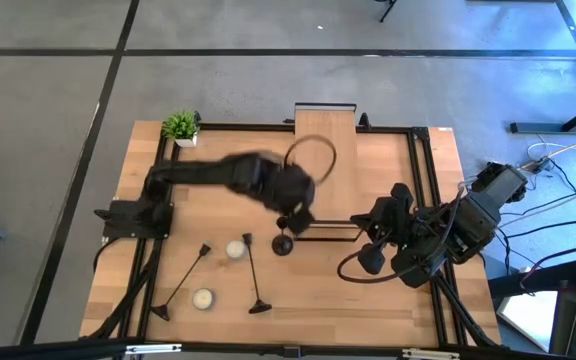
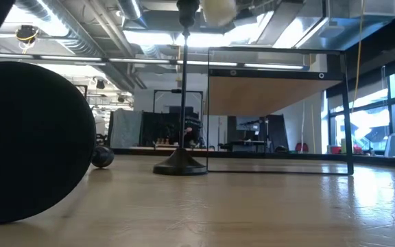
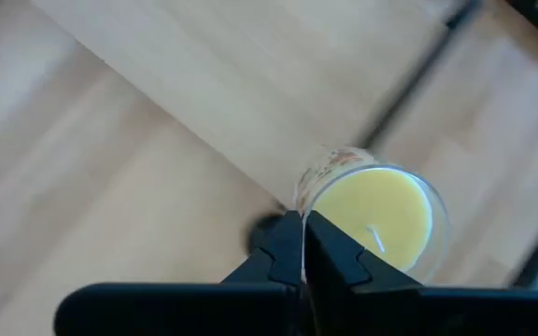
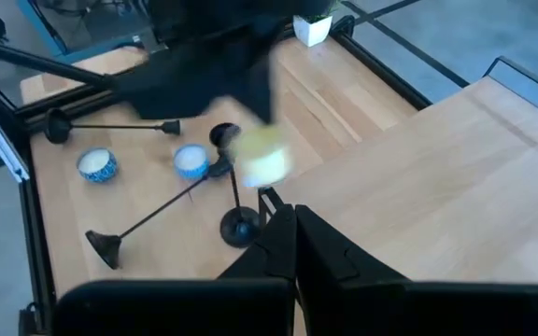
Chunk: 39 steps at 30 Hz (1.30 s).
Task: Pick & Place candle stick holders
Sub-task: Put the yellow candle jar at the center of the shelf
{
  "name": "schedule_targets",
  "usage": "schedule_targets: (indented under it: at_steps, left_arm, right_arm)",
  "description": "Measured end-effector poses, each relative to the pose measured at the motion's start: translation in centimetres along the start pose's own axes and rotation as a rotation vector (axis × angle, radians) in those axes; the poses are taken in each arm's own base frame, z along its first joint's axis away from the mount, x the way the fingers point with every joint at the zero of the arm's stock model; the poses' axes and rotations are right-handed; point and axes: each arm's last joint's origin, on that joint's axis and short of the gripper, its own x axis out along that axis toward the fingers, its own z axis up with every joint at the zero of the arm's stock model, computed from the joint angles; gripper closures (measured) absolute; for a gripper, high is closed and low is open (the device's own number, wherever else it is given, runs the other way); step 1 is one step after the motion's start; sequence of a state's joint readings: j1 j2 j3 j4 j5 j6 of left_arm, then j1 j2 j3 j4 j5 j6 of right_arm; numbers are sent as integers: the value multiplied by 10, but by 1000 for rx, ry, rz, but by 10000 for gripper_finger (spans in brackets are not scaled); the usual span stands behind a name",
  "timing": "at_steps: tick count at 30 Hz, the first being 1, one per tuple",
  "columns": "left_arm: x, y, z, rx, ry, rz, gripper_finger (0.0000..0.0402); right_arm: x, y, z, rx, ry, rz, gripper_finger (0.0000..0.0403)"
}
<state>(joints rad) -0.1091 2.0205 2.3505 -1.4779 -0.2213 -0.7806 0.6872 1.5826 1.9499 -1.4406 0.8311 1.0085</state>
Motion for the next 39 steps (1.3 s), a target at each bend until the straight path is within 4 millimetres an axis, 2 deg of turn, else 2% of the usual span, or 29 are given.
schedule_targets:
  at_steps: [9,13,16,24,29,35,39]
  left_arm:
    - [17,76,67,37,-31,-25,400]
    - [20,106,86,53,-46,-51,400]
    - [25,117,95,88,-54,-85,400]
    - [58,111,97,293,26,-128,400]
    - [81,104,101,348,25,-137,400]
    - [88,100,112,370,-74,-150,400]
    - [88,106,116,358,-90,-136,400]
  right_arm:
    - [3,-10,0,74,-4,-88,402]
    - [6,-18,5,185,-3,-123,402]
    - [9,-25,10,276,-11,-142,402]
    - [19,-29,17,321,-26,-182,402]
    - [20,-31,18,325,-36,-194,402]
    - [22,-34,20,322,-43,-210,402]
    - [23,-34,20,316,-40,-214,402]
